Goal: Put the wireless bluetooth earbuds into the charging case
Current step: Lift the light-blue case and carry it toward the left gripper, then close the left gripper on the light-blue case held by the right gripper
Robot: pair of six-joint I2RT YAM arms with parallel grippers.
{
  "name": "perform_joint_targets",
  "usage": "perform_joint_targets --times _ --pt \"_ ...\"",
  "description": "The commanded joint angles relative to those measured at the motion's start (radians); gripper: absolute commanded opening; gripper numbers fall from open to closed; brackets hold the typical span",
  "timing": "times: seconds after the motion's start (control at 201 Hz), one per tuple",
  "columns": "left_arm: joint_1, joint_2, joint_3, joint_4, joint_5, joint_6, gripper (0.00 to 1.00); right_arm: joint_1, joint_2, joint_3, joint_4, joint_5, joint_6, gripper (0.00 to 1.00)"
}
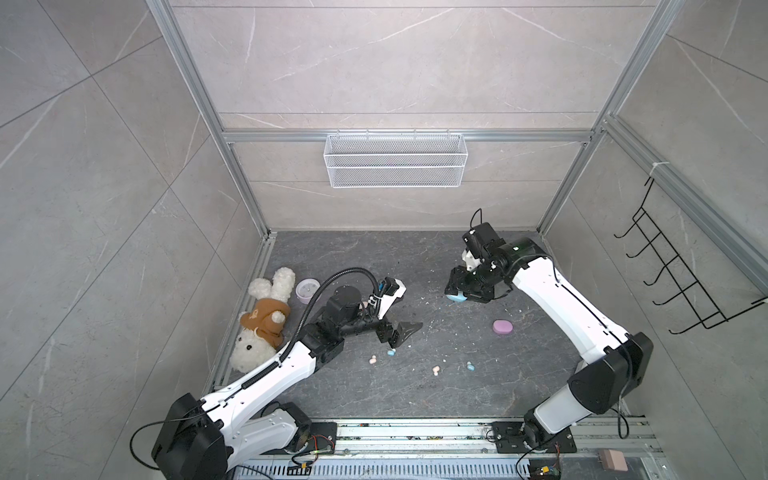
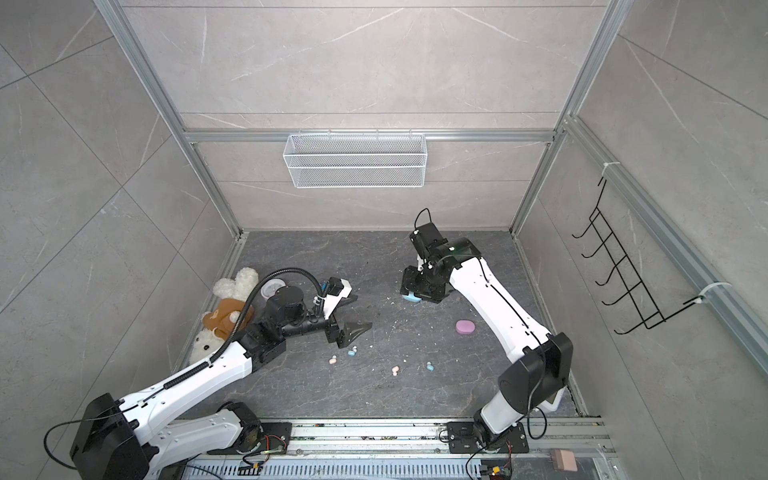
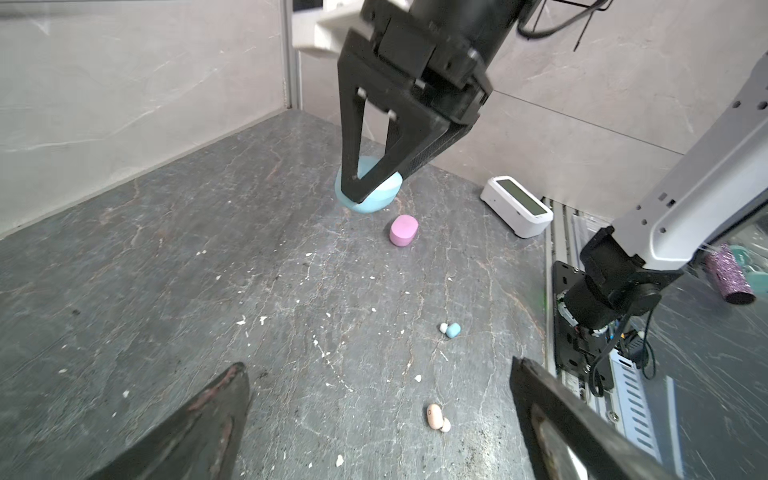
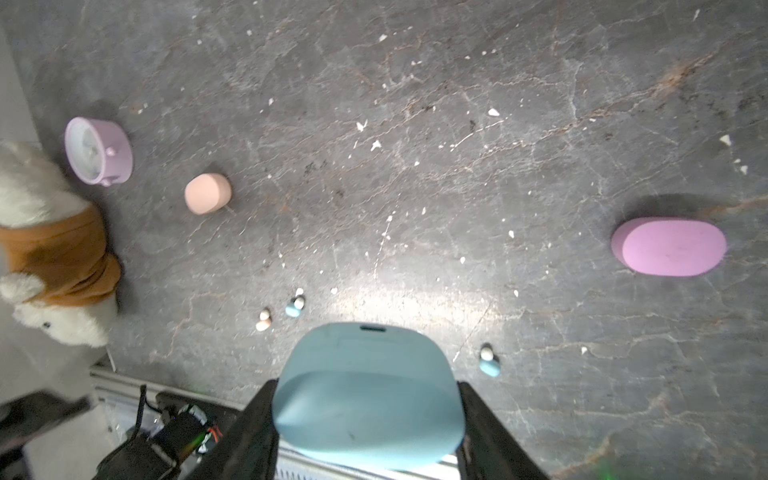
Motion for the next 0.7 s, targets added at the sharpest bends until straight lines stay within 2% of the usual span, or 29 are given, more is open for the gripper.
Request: perform_joint_targets --times 0.0,0.134,0.254,0.692 --pt "-0.012 0.055 0.08 0.057 0.141 0.082 1.0 0.033 -0.045 0.076 -0.139 -0.047 -0.026 0.56" --pt "-0.035 0.115 0.14 0.062 0.21 0.136 0.99 0.076 -0.061 0.18 -0.214 -0.083 -0.031 0.56" --pt "-0.055 0.155 0.185 0.062 0.227 0.183 0.97 0.112 -0.058 0.253 -0.262 -0.087 -0.026 0.57" --pt "-0.085 0.217 0.257 0.125 0.272 0.203 0.74 0.19 -0.043 0.286 -0.225 -0.128 -0.002 0.58"
